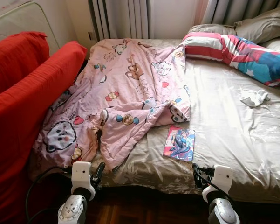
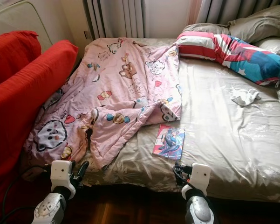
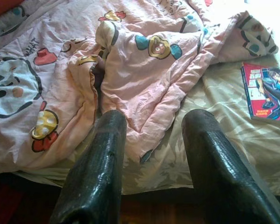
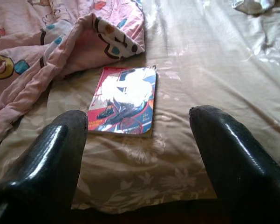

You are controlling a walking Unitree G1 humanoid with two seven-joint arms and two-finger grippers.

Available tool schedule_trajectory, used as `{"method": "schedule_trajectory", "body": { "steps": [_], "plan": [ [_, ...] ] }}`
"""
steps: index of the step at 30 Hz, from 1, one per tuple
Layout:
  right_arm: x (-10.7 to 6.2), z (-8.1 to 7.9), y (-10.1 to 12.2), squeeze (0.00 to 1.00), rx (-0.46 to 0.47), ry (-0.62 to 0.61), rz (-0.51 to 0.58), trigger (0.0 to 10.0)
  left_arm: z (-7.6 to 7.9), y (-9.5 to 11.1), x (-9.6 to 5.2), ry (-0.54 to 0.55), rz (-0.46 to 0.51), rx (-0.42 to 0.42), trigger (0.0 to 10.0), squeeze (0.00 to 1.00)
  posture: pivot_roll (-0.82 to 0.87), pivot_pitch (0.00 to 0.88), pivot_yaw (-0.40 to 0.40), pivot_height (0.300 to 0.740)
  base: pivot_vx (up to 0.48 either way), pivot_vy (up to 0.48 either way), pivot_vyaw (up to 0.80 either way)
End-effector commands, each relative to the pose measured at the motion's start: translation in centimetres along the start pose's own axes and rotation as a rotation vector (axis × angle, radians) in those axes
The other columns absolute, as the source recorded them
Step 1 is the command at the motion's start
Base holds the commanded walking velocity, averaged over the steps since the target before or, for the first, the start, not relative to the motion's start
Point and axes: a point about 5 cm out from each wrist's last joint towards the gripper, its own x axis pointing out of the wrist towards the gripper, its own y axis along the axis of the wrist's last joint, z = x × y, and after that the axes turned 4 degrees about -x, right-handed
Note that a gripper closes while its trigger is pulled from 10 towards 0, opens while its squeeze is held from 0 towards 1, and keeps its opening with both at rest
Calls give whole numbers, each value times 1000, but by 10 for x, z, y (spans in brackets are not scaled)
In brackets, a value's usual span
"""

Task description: Clean up the room

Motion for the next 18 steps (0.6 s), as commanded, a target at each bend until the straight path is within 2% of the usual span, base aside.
{"method": "schedule_trajectory", "body": {
  "steps": [1,9,12,18],
  "plan": [
    [-3,2,-5,0,-7,0,-17,10000,-5,-6,-4,24,-22,-4,10000,0,-9,168,41,740,0,0,0],
    [-7,-2,-9,0,-29,28,-10,10000,-6,-10,-8,24,-28,-3,10000,0,-12,154,42,740,0,0,0],
    [-9,-4,-10,0,-39,40,-10,10000,-6,-11,-9,21,-29,-2,10000,0,-10,148,41,740,271,0,0],
    [-9,-6,-9,0,-43,57,2,10000,-5,-11,-8,16,-29,-3,10000,0,-7,145,39,740,300,0,710]
  ]
}}
